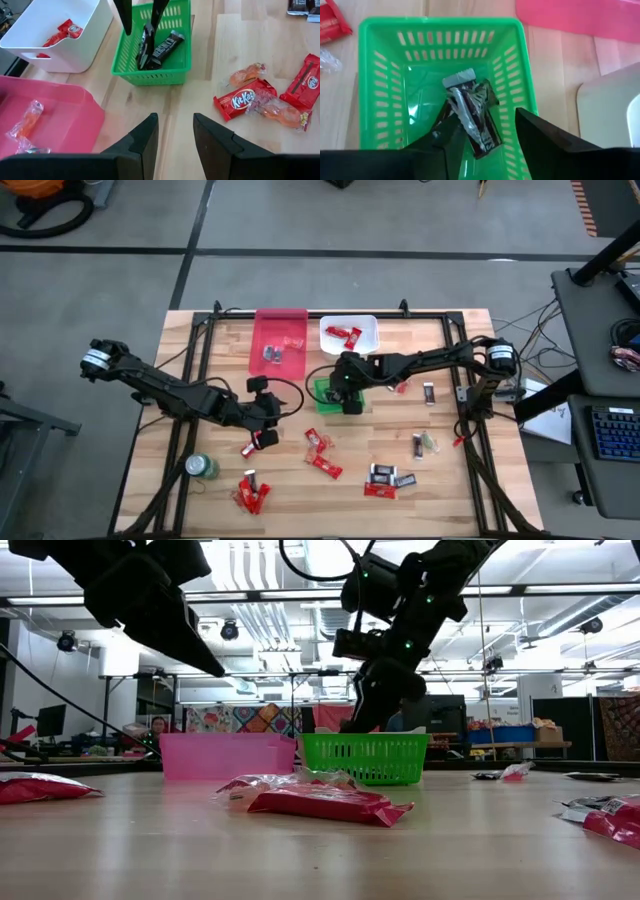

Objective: Sort candy
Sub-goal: Put the brown chocolate bar into the green bin, then put the red chocolate bar into the white bin

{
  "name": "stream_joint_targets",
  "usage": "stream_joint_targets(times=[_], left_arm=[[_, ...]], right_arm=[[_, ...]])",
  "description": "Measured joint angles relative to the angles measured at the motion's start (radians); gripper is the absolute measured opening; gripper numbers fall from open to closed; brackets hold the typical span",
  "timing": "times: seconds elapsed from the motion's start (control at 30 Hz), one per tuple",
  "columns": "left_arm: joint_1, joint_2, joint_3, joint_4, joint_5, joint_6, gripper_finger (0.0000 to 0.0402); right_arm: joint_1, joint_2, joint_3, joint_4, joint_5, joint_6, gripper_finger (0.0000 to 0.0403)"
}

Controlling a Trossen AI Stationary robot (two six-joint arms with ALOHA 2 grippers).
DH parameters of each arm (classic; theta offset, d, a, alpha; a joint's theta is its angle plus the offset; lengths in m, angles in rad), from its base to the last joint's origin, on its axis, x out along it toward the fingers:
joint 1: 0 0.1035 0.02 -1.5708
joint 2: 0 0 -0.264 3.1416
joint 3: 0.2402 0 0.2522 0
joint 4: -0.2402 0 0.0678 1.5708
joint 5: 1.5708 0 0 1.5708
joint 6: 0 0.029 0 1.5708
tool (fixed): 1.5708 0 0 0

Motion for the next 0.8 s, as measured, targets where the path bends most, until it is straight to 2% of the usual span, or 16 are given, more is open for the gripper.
stream_joint_targets(times=[0.47, 0.8], left_arm=[[0.000, 0.007, 0.000, -0.069, 0.002, -0.072, 0.0107], [0.000, 0.013, 0.000, -0.084, 0.018, -0.115, 0.0107]], right_arm=[[-0.002, -0.058, 0.024, -0.245, 0.011, 0.076, 0.0173], [0.000, -0.147, 0.025, -0.288, 0.007, 0.148, 0.0173]])
